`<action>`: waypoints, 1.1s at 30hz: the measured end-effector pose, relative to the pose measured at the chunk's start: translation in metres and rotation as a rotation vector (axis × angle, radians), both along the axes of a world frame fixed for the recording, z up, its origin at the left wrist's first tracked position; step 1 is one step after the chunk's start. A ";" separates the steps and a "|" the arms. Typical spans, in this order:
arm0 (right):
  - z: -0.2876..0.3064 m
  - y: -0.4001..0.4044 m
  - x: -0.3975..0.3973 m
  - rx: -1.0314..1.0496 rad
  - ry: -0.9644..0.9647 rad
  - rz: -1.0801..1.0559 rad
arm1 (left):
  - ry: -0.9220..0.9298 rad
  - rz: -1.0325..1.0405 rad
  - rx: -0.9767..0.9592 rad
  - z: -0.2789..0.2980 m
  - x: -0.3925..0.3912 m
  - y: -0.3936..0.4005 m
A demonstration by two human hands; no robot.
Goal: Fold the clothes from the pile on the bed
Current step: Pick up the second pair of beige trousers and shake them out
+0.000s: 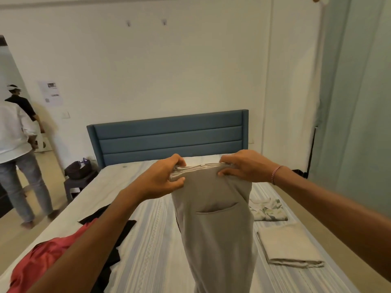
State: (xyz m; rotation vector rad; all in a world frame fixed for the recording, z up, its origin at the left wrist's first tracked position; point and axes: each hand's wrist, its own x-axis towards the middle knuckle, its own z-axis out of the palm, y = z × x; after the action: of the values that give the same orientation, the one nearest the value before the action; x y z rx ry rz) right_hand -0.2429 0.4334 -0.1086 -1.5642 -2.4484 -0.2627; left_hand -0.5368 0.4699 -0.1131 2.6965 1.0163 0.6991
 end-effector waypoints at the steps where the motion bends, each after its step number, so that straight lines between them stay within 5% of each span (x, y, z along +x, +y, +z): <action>1: -0.001 -0.001 -0.004 0.041 -0.055 0.006 | 0.072 0.072 0.088 0.002 0.004 -0.004; 5: 0.003 -0.001 -0.021 0.140 -0.214 0.014 | 0.320 0.248 0.489 -0.003 0.033 -0.017; 11: 0.015 0.005 -0.034 0.158 -0.249 0.001 | 0.312 0.267 0.509 -0.008 0.068 -0.010; 18: 0.013 0.014 -0.013 0.219 0.396 0.086 | 0.423 0.009 0.482 0.034 0.058 0.018; 23: -0.025 0.007 -0.006 -0.124 1.133 -0.293 | 0.427 0.032 0.599 0.067 0.055 0.028; 28: -0.095 -0.016 -0.007 -0.760 1.062 -0.554 | 0.427 0.023 0.628 0.090 0.047 0.033; 33: -0.121 -0.012 -0.042 -0.791 1.271 -0.614 | 0.453 0.011 0.670 0.110 0.041 0.025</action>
State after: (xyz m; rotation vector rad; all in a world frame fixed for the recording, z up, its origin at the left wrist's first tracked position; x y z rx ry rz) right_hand -0.2853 0.4210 -0.2297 -1.7904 -1.0349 1.3164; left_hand -0.4960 0.4948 -0.0030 3.5550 1.0206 0.4985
